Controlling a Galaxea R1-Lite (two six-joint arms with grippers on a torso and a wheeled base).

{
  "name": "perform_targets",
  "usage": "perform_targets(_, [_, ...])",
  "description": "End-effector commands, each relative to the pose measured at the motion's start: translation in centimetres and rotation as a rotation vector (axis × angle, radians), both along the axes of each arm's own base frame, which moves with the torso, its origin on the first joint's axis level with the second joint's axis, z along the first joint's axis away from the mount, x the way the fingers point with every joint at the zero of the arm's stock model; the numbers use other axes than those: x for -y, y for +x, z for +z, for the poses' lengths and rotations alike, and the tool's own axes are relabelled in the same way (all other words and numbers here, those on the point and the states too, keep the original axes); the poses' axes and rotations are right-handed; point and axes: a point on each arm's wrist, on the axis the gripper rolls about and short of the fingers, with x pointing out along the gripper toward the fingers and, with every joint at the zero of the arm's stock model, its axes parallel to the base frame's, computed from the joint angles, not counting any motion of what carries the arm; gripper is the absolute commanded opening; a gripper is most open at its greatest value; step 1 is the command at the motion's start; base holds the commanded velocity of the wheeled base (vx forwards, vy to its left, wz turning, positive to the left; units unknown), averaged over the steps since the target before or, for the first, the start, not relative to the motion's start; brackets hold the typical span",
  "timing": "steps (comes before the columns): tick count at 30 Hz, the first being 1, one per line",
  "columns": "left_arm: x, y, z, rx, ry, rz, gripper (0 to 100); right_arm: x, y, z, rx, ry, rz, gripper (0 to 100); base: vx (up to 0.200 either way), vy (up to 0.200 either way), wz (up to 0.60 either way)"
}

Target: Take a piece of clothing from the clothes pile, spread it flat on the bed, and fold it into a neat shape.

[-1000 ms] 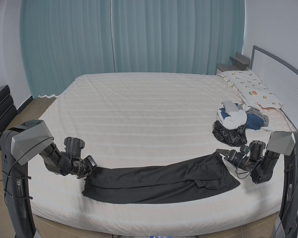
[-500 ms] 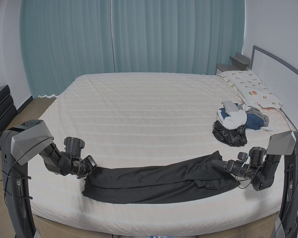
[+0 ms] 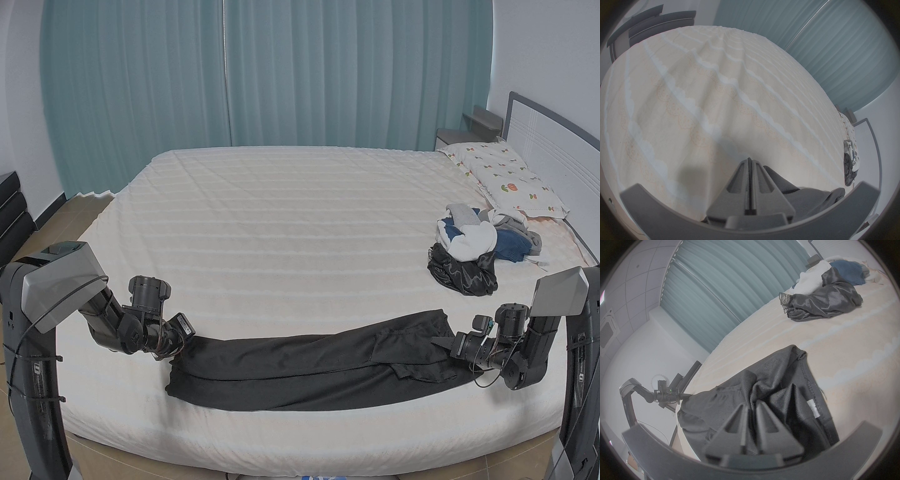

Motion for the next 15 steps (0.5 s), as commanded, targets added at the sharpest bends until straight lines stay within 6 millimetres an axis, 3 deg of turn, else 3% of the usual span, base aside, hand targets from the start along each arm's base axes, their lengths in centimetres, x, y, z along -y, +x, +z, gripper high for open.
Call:
perform_targets(1, [0.0, 0.0, 0.0, 0.001, -0.001, 0.000, 0, 0.8, 0.1, 0.1, 0.006, 0.004, -0.023, 0, 0.000, 0.000, 0.00])
perform_targets(15, [-0.2, -0.4, -0.1, -0.011, -0.008, 0.020, 0, 2.1, 0.3, 0.6, 0.020, 0.022, -0.040, 0, 0.000, 0.000, 0.00])
